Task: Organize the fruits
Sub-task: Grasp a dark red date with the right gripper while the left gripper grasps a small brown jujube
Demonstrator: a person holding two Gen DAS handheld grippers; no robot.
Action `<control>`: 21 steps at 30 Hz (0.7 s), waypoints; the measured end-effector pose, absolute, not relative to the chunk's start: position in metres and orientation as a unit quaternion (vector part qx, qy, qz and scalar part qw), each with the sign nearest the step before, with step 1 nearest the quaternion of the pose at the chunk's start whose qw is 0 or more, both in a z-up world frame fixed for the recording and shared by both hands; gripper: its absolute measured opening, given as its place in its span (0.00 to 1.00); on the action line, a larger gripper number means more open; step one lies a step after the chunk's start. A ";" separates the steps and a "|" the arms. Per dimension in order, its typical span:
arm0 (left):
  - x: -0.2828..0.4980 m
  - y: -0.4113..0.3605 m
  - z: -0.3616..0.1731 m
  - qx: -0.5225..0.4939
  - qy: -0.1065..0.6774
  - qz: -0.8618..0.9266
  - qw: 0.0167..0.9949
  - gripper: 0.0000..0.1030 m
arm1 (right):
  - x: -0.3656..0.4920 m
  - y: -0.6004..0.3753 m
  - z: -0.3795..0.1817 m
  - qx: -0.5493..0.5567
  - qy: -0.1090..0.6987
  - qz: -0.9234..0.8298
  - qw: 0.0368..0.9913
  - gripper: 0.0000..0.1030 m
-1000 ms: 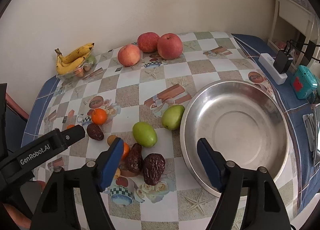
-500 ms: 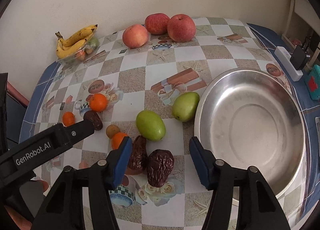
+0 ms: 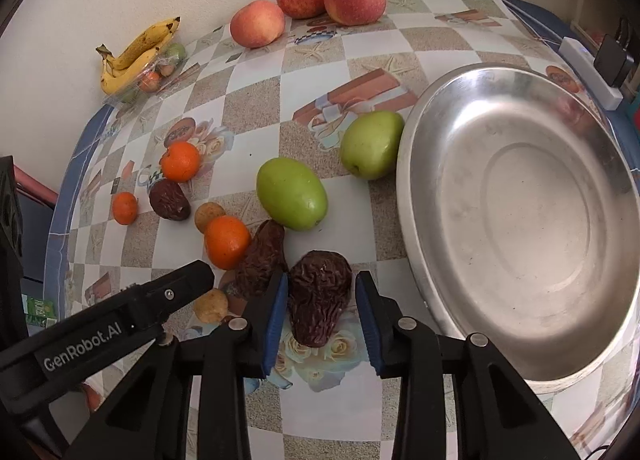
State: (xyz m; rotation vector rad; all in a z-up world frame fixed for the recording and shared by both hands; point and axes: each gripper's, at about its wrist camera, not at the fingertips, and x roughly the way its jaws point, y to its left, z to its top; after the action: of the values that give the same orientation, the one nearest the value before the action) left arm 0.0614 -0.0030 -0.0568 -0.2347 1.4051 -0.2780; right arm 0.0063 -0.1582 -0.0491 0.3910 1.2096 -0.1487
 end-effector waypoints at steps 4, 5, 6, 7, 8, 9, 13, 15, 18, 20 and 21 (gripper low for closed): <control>0.061 0.004 -0.064 -0.145 0.657 -0.127 0.729 0.47 | 0.007 -0.158 -0.051 0.184 0.564 -0.069 0.802 0.35; 0.061 0.005 -0.063 -0.146 0.657 -0.124 0.729 0.46 | 0.007 -0.158 -0.052 0.184 0.563 -0.069 0.802 0.35; 0.061 0.005 -0.062 -0.146 0.656 -0.123 0.730 0.45 | 0.007 -0.158 -0.052 0.184 0.563 -0.069 0.803 0.35; 0.061 0.006 -0.061 -0.144 0.654 -0.121 0.732 0.44 | 0.007 -0.158 -0.052 0.187 0.563 -0.069 0.802 0.35; 0.060 0.005 -0.061 -0.140 0.653 -0.120 0.734 0.42 | 0.007 -0.159 -0.052 0.188 0.563 -0.069 0.802 0.35; 0.060 0.006 -0.060 -0.138 0.653 -0.119 0.735 0.41 | 0.006 -0.159 -0.052 0.189 0.563 -0.068 0.802 0.35; 0.058 0.005 -0.063 -0.138 0.659 -0.122 0.729 0.36 | 0.006 -0.159 -0.052 0.189 0.564 -0.067 0.801 0.35; 0.057 0.002 -0.066 -0.141 0.664 -0.127 0.723 0.36 | 0.006 -0.160 -0.052 0.192 0.564 -0.067 0.800 0.35; 0.055 -0.002 -0.069 -0.147 0.667 -0.133 0.718 0.27 | 0.006 -0.160 -0.052 0.193 0.564 -0.067 0.800 0.35; 0.054 -0.003 -0.069 -0.142 0.665 -0.133 0.722 0.26 | 0.006 -0.161 -0.052 0.195 0.564 -0.067 0.799 0.35; 0.054 -0.003 -0.068 -0.143 0.663 -0.128 0.724 0.26 | 0.006 -0.161 -0.052 0.196 0.564 -0.067 0.799 0.35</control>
State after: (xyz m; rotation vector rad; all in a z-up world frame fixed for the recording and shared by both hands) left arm 0.0541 -0.0030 -0.0685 -0.3151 1.4628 -0.2817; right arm 0.0058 -0.1607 -0.0521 0.4201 1.2104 -0.1448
